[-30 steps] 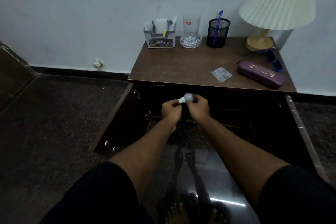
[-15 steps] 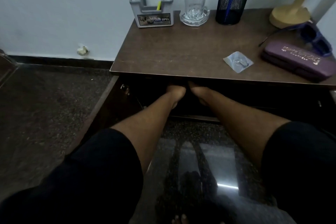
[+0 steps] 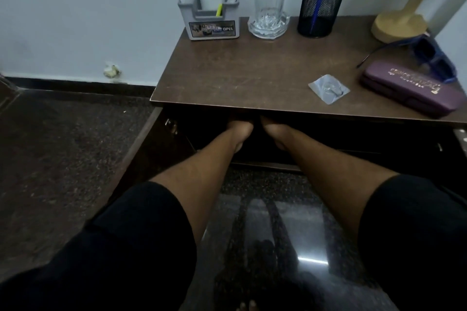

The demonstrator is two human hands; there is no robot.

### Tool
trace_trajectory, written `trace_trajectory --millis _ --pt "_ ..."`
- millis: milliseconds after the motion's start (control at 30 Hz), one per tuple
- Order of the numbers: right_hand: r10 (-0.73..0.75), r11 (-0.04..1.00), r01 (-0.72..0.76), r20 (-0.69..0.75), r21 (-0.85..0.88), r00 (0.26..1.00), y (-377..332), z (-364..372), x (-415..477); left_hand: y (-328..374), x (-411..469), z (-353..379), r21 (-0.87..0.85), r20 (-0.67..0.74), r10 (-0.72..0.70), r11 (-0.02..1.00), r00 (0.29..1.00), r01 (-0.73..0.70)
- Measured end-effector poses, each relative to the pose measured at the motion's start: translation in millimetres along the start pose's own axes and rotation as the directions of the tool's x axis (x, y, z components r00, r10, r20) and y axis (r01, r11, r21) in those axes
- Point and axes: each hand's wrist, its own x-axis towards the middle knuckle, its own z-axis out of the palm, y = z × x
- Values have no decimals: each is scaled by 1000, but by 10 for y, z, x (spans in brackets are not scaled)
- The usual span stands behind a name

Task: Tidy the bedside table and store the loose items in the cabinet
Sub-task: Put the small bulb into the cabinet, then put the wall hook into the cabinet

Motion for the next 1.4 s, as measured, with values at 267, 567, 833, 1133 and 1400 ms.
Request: trace_trajectory --millis 267,567,833,1133,1400 --pt "66 998 -61 -154 34 986 68 -118 -392 -96 -454 -92 -2 -138 29 1000 990 -30" --pt "-76 995 68 -115 -78 990 20 -319 -1066 -164 -1020 -143 46 -130 172 985 977 -167" --pt "-281 951 242 -217 -191 935 -243 -801 -1708 221 -1504 -71 54 -133 324 946 937 -320" --pt "-405 899 280 -397 -335 824 -530 -1272 -1818 759 -1711 262 0 -133 367 929 921 -371" --pt "-493 812 300 -313 -500 812 -647 -1408 -1602 1068 -1446 507 61 -118 331 943 936 -326"
